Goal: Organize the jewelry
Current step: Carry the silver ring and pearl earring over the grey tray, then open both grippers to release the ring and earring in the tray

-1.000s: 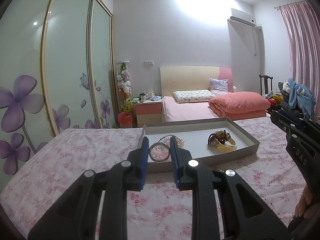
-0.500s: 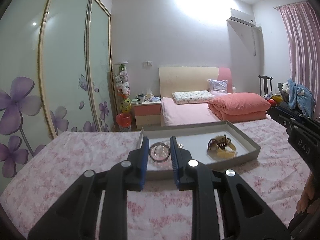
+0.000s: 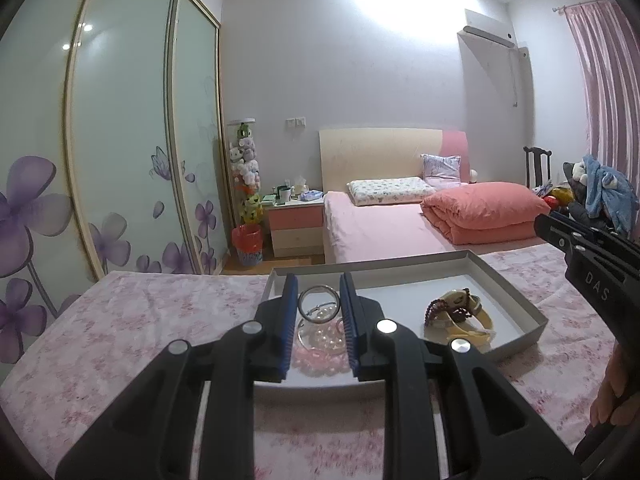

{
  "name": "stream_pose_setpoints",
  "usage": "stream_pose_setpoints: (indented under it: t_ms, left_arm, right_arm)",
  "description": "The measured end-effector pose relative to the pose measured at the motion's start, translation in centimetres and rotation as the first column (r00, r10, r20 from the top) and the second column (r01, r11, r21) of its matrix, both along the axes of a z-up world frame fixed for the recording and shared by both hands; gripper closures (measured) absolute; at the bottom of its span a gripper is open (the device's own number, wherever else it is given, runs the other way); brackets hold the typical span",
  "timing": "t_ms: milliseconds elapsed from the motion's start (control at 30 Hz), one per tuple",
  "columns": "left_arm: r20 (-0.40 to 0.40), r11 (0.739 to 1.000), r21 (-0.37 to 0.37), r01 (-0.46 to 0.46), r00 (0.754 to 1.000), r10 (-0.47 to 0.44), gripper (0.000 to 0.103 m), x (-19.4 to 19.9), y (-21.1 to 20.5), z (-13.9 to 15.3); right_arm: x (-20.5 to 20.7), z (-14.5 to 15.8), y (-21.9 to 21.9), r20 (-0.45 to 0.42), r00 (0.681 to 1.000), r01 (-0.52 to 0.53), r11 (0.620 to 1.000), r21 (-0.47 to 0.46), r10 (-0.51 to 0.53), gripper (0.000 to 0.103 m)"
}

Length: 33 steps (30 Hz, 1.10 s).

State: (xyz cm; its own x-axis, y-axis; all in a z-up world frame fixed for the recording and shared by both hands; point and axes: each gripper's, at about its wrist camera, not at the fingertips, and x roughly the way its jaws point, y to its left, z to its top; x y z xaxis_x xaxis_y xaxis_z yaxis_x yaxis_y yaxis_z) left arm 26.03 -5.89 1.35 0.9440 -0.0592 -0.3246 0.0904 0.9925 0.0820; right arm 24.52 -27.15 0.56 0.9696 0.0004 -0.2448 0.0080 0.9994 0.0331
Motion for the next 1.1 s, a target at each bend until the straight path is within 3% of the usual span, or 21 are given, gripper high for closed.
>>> stream_pose_setpoints:
  t_ms: [233, 433, 800, 1100]
  left_arm:
    - [-0.037, 1.0, -0.007, 0.001, 0.999, -0.001, 0.081, 3.1, -0.8, -1.0]
    - [-0.125, 0.999, -0.028, 0.016, 0.992, -0.02, 0.081, 6.2, -1.1, -2.1]
    - [-0.279, 0.997, -0.05, 0.051, 0.958, -0.063, 0.081, 10.2, -1.6, -4.7]
    - [-0.356, 0.996, -0.079, 0.052, 0.931, -0.077, 0.081, 12.0, -1.7, -5.8]
  right_arm:
    - [2.9, -0.8, -0.1, -0.04, 0.999, -0.009, 0.999, 0.033, 0.01, 0.089]
    - [5.9, -2.2, 0.1, -0.148, 0.987, -0.054, 0.996, 0.066, 0.063, 0.089]
    - [9.3, -5.0, 0.1, -0.339, 0.931, -0.086, 0.983, 0.164, 0.138, 0.089]
    - [10.2, -5.9, -0.1, -0.377, 0.913, -0.087, 0.977, 0.194, 0.156, 0.089]
